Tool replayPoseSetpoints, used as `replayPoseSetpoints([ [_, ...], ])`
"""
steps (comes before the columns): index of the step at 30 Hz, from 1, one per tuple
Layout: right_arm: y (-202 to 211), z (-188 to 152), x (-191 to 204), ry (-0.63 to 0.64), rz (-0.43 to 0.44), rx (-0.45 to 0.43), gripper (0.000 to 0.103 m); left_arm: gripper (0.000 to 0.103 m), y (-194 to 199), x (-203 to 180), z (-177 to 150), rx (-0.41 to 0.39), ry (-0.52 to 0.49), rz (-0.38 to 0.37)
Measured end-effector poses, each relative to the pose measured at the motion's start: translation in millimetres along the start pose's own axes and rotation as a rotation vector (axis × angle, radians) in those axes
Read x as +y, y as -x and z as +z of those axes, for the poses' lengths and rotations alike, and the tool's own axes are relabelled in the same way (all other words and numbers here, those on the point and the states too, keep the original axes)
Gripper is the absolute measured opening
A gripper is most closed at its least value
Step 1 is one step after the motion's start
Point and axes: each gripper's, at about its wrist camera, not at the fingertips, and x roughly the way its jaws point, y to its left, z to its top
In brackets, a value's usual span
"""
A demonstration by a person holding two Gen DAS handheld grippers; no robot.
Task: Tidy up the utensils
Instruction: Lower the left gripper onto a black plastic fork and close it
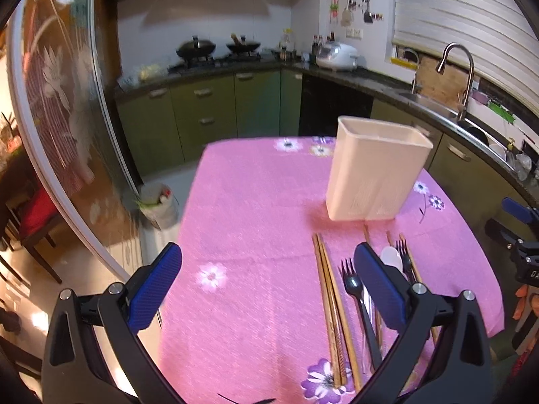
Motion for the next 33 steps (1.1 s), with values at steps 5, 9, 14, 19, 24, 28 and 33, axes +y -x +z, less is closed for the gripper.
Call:
replayPoseSetpoints([
  [5, -20.7, -2.2, -4.8, -0.017, 0.009, 0.075, 0.099, 0.097, -11.4, -11.6, 0.0, 0.047, -0.019, -0.009],
  [9, -30.6, -3.1, -6.7, -0.046, 0.035, 0.109, 0.099, 0.088, -35.5, -25.3, 2.3, 0.16, -0.031, -0.092],
  [14, -46.0, -4.6, -24.3, -0.18, 0.13, 0.195, 0.099, 0.054, -72.6, -48.9, -2.6, 0.367, -0.048, -0.203],
  [19, -51.6, -7.5, -33.4, -0.225, 0.13, 0.227, 0.099, 0.031, -93.9, -75.4, -12.4, 0.469, -0.092, -0.227],
  [24, -51.4, -9.4, -31.3, -0.214, 0.125, 0.23, 0.099, 0.019, -110.6, -86.0, -17.4, 0.556, -0.067, -0.243],
  [28, -54.0, -11.2, -31.4, -0.215, 0.129, 0.237, 0.099, 0.019, -121.6, -91.5, -22.0, 0.595, -0.059, -0.219],
  [33, -55.7, -12.3, -30.1, -0.213, 0.134, 0.232, 0.099, 0.019, -136.1, -95.2, -28.0, 0.64, -0.043, -0.205],
])
